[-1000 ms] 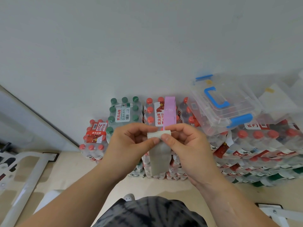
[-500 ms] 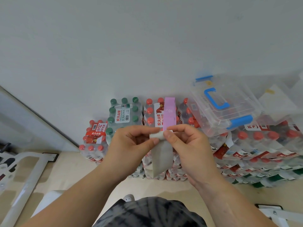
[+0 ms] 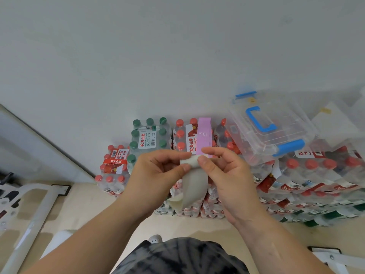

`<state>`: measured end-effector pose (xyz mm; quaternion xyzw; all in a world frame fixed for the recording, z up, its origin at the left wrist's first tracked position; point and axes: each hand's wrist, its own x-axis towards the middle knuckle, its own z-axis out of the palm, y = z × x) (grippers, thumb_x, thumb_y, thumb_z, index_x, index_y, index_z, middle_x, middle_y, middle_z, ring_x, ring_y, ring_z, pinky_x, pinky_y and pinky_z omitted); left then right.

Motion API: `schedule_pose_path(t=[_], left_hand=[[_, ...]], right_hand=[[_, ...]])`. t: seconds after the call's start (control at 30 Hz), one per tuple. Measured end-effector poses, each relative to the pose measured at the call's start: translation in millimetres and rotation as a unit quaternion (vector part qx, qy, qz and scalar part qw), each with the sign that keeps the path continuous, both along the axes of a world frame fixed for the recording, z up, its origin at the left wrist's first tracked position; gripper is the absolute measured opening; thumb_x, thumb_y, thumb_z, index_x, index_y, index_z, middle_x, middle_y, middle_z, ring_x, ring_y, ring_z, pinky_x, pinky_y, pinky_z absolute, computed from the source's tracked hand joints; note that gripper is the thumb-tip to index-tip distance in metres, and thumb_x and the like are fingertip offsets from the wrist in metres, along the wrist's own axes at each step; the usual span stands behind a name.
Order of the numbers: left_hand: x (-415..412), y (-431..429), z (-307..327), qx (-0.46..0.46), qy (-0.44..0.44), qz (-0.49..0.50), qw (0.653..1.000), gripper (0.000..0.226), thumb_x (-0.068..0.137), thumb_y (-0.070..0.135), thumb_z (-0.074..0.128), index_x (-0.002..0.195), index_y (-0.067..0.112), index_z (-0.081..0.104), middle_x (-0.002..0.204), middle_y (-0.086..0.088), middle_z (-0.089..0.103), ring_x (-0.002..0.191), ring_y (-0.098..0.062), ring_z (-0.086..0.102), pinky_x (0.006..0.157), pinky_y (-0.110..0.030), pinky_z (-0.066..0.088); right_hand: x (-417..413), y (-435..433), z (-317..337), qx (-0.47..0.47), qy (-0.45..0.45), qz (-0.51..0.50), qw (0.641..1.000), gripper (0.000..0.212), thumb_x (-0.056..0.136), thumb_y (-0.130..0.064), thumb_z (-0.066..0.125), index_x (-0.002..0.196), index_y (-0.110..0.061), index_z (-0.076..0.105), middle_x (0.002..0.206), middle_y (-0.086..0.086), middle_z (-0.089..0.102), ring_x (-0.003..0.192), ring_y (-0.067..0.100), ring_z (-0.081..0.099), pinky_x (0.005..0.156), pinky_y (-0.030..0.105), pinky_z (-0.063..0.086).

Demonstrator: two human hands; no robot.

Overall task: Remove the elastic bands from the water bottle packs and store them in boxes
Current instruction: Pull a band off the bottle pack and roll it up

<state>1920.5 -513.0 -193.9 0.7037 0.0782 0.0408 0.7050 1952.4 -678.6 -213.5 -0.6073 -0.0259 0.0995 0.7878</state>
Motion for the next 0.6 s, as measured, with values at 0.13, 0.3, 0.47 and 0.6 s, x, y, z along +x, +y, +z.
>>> schedule_pose_path(t=[0.13, 0.3, 0.47, 0.6], left_hand=[[0.0, 1.6, -1.3, 0.025, -0.009, -0.002, 1.000, 0.020, 0.078, 0.013, 0.078, 0.097, 0.019, 0.080, 0.091, -0.009, 0.079, 0.088, -0.028, 0.075, 0.077, -0.033, 0.063], [-0.6, 0.8, 2.7, 0.005, -0.010, -0.017, 1.000, 0.028, 0.078, 0.001, 0.078, 0.099, 0.020, 0.079, 0.088, -0.004, 0.077, 0.079, -0.019, 0.073, 0.074, -0.028, 0.061], [1.2, 0.3, 6.5, -0.008, 0.018, -0.010, 1.000, 0.019, 0.080, 0.021, 0.075, 0.099, 0.019, 0.079, 0.089, -0.010, 0.077, 0.083, -0.026, 0.075, 0.069, -0.031, 0.061], [-0.2, 1.8, 4.2, 0.009, 0.002, -0.008, 1.000, 0.022, 0.077, 0.021, 0.077, 0.099, 0.021, 0.080, 0.089, -0.011, 0.077, 0.084, -0.027, 0.075, 0.073, -0.031, 0.061]], right_hand=[[0.1, 0.9, -3.6, -0.037, -0.003, -0.002, 0.999, 0.035, 0.068, -0.052, 0.077, 0.098, -0.035, 0.077, 0.094, 0.006, 0.080, 0.090, 0.027, 0.077, 0.082, 0.049, 0.063], [0.6, -0.9, -3.8, -0.011, -0.004, 0.009, 1.000, 0.025, 0.073, -0.034, 0.077, 0.098, -0.033, 0.078, 0.095, 0.008, 0.079, 0.087, 0.022, 0.076, 0.076, 0.036, 0.063], [0.2, -2.4, -1.6, 0.009, -0.010, 0.019, 1.000, 0.030, 0.087, -0.005, 0.074, 0.094, -0.034, 0.078, 0.098, 0.008, 0.080, 0.090, 0.017, 0.076, 0.074, 0.025, 0.060], [-0.1, -3.9, -2.5, 0.004, -0.011, 0.031, 0.999, 0.034, 0.088, -0.002, 0.073, 0.098, -0.034, 0.078, 0.102, 0.006, 0.080, 0.093, 0.017, 0.076, 0.075, 0.024, 0.059]])
